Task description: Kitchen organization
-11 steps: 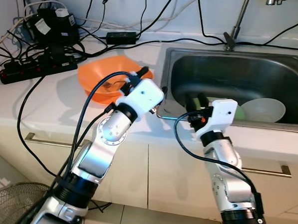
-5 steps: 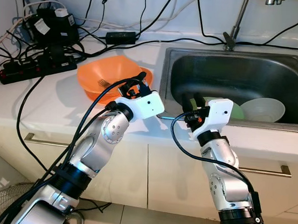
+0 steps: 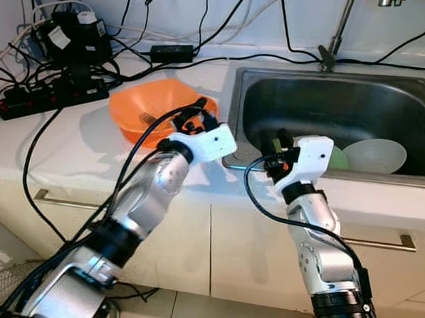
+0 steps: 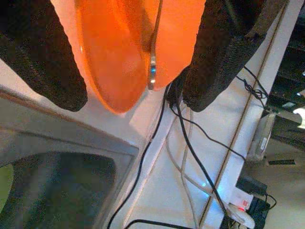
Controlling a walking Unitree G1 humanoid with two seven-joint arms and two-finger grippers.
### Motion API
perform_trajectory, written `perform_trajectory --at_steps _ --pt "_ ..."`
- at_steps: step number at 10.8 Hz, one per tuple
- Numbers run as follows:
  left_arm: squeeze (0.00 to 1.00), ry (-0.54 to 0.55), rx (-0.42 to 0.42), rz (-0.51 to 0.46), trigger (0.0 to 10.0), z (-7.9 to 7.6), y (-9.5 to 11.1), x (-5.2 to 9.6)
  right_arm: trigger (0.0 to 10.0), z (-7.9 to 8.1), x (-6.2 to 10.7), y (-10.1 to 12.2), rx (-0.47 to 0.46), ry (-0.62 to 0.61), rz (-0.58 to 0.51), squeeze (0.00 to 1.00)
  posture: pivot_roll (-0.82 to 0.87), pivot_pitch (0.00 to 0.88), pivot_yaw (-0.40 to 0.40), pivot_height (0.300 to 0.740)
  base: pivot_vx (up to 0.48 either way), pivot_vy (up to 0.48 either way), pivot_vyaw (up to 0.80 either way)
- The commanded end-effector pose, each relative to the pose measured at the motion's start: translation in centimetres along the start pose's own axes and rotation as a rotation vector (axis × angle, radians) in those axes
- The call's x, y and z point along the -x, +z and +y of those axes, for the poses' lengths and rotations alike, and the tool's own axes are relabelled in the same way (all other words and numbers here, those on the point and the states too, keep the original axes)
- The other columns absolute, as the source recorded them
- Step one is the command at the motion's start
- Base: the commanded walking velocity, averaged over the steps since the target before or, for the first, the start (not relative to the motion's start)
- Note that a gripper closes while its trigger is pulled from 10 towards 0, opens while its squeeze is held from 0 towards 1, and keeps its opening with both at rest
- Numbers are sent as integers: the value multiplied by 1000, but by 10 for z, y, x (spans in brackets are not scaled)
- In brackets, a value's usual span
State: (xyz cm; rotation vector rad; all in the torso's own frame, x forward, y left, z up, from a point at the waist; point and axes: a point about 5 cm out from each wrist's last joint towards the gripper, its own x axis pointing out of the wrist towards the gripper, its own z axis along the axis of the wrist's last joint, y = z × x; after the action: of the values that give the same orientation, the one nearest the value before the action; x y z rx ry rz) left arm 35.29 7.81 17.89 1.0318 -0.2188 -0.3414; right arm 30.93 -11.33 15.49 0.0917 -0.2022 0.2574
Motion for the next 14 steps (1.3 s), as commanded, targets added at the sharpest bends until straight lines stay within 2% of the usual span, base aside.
perform_trajectory --at_steps 1,6,7,8,9,10,14 --pt "0 30 -15 19 10000 8 -2 -3 10000 1 -3 3 10 3 -13 0 25 0 69 740 0 0 0" --pt "0 69 -45 76 10000 15 -8 -14 10000 4 -3 4 10 5 -22 0 16 0 78 740 0 0 0" --pt "0 71 -44 76 9490 15 -8 -15 10000 4 -4 4 13 3 -25 0 15 0 79 740 0 0 0" --pt "0 74 -45 76 5412 14 -8 -17 10000 3 -5 5 11 3 -28 0 16 0 78 740 0 0 0" --pt "0 73 -43 75 3804 14 -8 -17 10000 3 -5 5 14 4 -28 0 15 0 79 740 0 0 0" --pt "0 72 -41 72 0 14 -8 -17 10000 2 -5 5 15 -2 -28 0 15 0 79 740 0 0 0" --pt "0 71 -38 65 0 13 -6 -19 10000 1 -6 5 17 -8 -30 0 13 0 78 740 0 0 0"
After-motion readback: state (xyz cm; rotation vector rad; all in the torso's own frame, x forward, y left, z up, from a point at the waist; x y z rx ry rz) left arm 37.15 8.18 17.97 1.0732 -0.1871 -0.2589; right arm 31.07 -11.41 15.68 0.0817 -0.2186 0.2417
